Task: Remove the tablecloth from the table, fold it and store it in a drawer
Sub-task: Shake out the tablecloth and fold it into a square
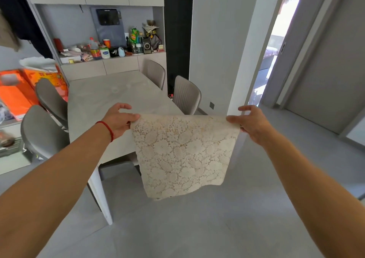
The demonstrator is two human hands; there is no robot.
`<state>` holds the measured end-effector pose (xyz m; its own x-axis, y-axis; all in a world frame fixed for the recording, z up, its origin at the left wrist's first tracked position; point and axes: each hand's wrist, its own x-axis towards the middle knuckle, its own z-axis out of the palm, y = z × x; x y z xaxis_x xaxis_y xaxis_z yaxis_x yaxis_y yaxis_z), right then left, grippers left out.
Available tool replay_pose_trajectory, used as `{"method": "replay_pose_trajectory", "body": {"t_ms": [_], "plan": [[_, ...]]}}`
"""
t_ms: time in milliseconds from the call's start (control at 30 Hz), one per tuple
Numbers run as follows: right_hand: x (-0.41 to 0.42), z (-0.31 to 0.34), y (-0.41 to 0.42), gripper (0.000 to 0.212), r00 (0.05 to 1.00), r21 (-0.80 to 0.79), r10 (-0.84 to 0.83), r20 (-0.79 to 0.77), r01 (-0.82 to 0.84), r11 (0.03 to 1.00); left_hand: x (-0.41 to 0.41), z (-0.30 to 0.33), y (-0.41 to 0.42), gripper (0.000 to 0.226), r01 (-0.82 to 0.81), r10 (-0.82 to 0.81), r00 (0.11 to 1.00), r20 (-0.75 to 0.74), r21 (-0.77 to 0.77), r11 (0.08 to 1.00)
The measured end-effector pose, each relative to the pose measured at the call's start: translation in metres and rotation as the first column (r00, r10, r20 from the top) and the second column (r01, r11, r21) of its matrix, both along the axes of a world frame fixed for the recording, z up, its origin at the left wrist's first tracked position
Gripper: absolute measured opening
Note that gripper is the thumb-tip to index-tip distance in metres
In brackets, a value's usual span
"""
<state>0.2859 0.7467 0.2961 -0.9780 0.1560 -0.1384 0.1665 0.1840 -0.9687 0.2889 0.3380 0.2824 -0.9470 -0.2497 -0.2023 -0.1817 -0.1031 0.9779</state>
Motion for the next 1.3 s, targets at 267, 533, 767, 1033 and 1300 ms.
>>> {"method": "replay_pose_trajectory", "body": {"t_ms": [267, 533, 767, 1033, 1300], "plan": [[0.006, 0.021, -0.015, 0.027, 0.931, 0.414, 0.25, -0.266, -0.123, 0.902, -0.011, 0.018, -0.024, 0.046, 0.122, -0.143, 0.989, -0.032, -0.359, 0.925], [0.009, 0.015, -0.033, 0.027, 0.876, 0.56, 0.274, -0.398, -0.005, 0.829, -0.032, 0.038, -0.028, 0.045, 0.123, -0.177, 0.984, -0.012, -0.677, 0.726], [0.003, 0.014, -0.016, 0.027, 0.898, 0.462, 0.185, -0.399, 0.022, 0.887, -0.028, 0.047, -0.031, 0.053, 0.305, -0.354, 0.931, 0.082, -0.708, 0.637], [0.0, 0.014, 0.006, 0.022, 0.924, 0.53, 0.125, -0.362, 0.093, 0.843, -0.035, 0.058, -0.007, 0.031, 0.259, -0.319, 0.946, 0.059, -0.728, 0.634], [-0.002, 0.019, 0.016, 0.017, 0.929, 0.645, 0.054, -0.366, 0.211, 0.735, -0.04, 0.055, 0.018, 0.03, 0.089, -0.261, 0.965, -0.033, -0.892, 0.443]]}}
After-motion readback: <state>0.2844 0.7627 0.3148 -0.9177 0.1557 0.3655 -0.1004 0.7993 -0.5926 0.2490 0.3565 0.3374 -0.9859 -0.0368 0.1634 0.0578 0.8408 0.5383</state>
